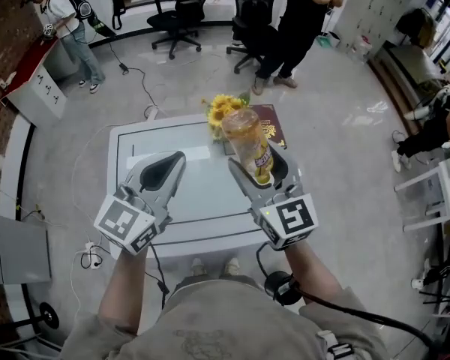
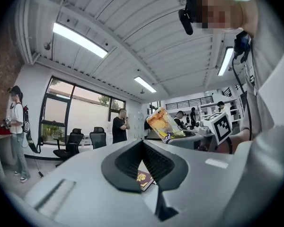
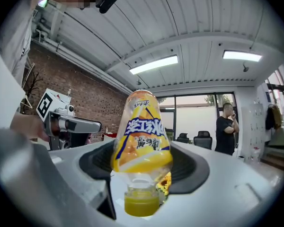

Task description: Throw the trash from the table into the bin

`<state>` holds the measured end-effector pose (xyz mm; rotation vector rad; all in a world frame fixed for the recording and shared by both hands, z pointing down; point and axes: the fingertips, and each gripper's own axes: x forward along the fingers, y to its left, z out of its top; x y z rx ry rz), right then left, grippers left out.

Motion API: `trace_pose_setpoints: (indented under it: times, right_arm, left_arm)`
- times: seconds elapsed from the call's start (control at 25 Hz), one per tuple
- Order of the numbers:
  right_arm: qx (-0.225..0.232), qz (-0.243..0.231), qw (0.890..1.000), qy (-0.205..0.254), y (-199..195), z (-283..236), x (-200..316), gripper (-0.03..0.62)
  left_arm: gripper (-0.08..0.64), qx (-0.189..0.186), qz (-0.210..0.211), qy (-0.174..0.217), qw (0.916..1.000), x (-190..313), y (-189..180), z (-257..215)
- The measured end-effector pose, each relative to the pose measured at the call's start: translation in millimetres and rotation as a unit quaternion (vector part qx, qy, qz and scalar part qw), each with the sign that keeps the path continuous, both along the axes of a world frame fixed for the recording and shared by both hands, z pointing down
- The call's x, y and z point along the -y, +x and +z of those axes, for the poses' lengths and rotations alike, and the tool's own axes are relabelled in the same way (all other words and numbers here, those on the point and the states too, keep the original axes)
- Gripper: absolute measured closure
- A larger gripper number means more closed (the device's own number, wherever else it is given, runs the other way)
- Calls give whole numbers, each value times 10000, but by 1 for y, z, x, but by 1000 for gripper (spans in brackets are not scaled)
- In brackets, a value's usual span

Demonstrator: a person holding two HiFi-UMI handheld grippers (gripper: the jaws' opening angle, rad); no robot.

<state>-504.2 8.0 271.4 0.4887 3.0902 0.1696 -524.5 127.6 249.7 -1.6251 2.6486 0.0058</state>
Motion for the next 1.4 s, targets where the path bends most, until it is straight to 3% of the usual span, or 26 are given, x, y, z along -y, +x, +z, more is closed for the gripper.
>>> trace_pose_setpoints:
  times: [0.16, 0.44, 0.6, 0.8, 1.12, 1.4]
  right_arm:
    - [307, 14, 9994, -135, 27, -12, -8, 273]
    - [292, 4, 9993, 229, 49, -1, -15, 273]
    - [61, 88, 9998, 151, 49, 9, -9, 273]
    - [142, -6, 9999, 6, 40, 8, -17, 273]
    - [47, 90, 9998, 159, 33, 8, -19, 273]
    - [187, -58, 9997, 119, 30, 4, -29, 273]
  left_arm:
    - [561, 80, -56, 97, 9999, -11, 22, -3]
    - [561, 19, -143, 106, 9998, -18, 36, 4]
    - [561, -41, -157, 55, 9999, -17, 39, 9]
    - [561, -134, -187, 4, 9997, -24, 34, 16]
    - [561, -192, -266, -135, 9994, -31, 31, 27]
    - [561, -244, -258, -39, 9994, -39, 25, 24]
